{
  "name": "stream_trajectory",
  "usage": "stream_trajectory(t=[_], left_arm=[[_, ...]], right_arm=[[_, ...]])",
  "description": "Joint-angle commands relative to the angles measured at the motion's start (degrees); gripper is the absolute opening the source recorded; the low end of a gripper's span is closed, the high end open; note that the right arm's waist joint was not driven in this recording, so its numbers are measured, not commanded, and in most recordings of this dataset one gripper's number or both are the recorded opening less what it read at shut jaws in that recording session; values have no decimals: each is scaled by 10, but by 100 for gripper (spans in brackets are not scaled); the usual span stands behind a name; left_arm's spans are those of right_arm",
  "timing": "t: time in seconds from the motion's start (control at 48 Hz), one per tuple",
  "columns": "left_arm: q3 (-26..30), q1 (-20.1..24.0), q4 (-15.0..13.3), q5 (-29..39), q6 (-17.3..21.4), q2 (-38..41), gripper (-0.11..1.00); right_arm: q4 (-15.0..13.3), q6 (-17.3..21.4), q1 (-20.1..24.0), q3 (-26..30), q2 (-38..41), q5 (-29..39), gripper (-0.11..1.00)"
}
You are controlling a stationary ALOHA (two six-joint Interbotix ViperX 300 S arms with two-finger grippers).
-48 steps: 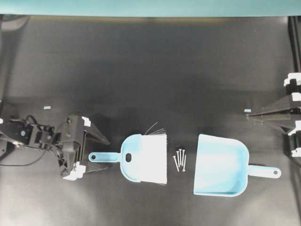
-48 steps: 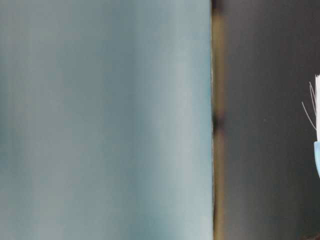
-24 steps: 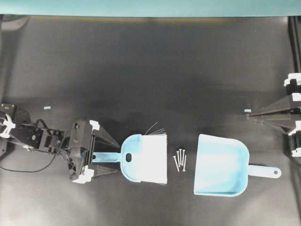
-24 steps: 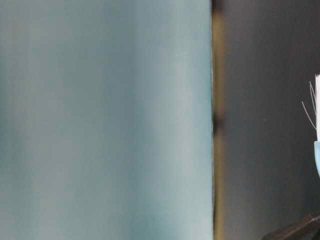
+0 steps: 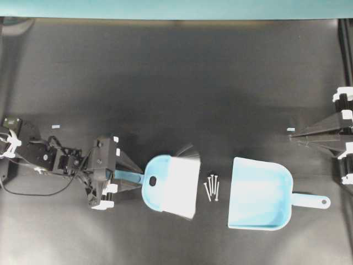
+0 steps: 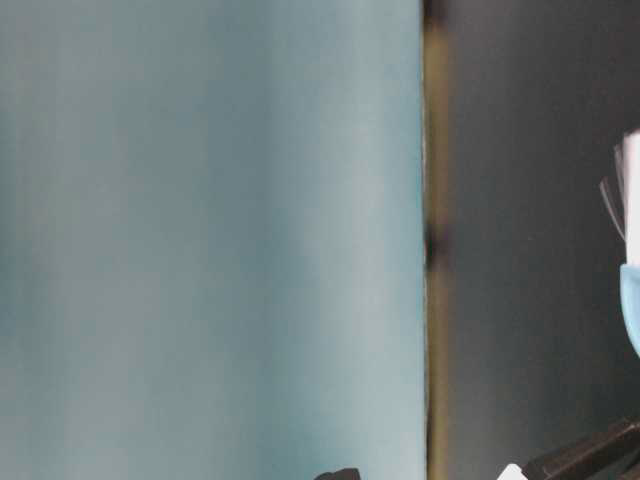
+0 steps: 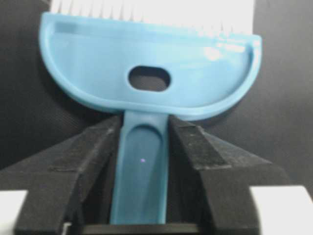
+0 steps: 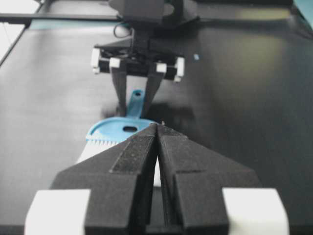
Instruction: Hold the dustpan with a person, while the left arm uses a hand brush to gather the screws into the dustpan.
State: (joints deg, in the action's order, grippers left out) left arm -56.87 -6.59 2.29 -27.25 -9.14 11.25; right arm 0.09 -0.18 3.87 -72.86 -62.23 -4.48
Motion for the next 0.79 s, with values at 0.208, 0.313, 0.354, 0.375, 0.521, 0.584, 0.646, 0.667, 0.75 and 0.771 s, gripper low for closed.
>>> stream_trajectory(t=[0.208,0.313,0.354,0.375,0.521,0.584,0.646,0.667,0.75,0.771], left_arm=[[9,-11,4,53,18,-18,31],[21,-11,4,95,18,-41,31],[29,-11,4,117,18,-53,31],[33,-11,4,127,18,-57,31],[62,-11,4,210,25,-90,31],[80,-9,4,255,33,-104,31],[95,-4,4,292,40,-114,31],[98,-2,4,301,40,-118,31],[114,2,4,337,44,-131,31],[117,3,4,345,44,-134,31]], right_arm=[[1,-1,1,-10,-13,13,1],[1,-4,1,-23,-27,41,1],[1,-4,0,-28,-33,56,1],[0,-4,0,-31,-35,66,1],[3,9,1,-36,-57,143,1],[3,10,1,-45,-66,165,1],[2,-1,1,-55,-76,169,1],[2,-1,1,-58,-81,167,1],[2,-3,1,-72,-97,152,1],[1,-3,1,-76,-100,149,1]])
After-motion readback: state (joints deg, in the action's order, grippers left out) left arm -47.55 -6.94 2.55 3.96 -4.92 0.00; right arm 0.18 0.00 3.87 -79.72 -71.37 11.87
